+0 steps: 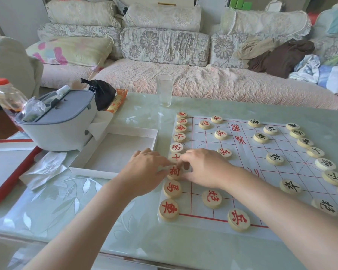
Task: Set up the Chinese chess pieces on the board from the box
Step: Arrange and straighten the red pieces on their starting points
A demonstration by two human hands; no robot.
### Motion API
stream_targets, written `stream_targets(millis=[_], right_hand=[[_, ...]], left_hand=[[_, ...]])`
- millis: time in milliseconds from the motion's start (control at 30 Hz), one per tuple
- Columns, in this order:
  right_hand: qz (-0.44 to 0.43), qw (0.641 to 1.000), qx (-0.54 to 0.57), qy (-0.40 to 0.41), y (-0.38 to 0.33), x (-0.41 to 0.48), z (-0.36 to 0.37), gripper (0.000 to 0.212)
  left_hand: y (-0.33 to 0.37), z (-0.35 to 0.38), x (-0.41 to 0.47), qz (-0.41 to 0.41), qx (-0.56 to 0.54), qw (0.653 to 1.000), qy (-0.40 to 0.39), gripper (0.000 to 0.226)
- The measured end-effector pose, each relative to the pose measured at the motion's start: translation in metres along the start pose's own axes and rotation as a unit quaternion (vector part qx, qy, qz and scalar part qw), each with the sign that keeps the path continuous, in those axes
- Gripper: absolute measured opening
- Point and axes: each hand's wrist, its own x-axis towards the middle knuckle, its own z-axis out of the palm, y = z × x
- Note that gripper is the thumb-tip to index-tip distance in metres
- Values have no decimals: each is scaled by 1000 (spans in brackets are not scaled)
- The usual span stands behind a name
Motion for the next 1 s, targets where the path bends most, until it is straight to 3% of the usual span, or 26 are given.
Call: stream_targets(millis=[133, 233, 533, 800, 1000], right_hand=[[-11, 1000, 19, -2, 0, -2, 2, 31], [-12, 1000, 0, -12, 1, -1, 6, 43], [28, 999, 15, 9, -1, -1, 2, 32], [51, 997, 63, 17, -2, -3, 1, 38], [64, 994, 84, 10, -3, -6, -1, 32]], left_hand=[[6, -1, -1, 8, -10, 1000, -8, 24], [10, -1, 1, 12, -16, 1000, -9, 34], [7, 2, 5, -28, 60, 996, 53, 20], [9, 3, 10, -34, -30, 999, 12, 25], [4, 1, 7, -18, 10, 1000, -1, 32]])
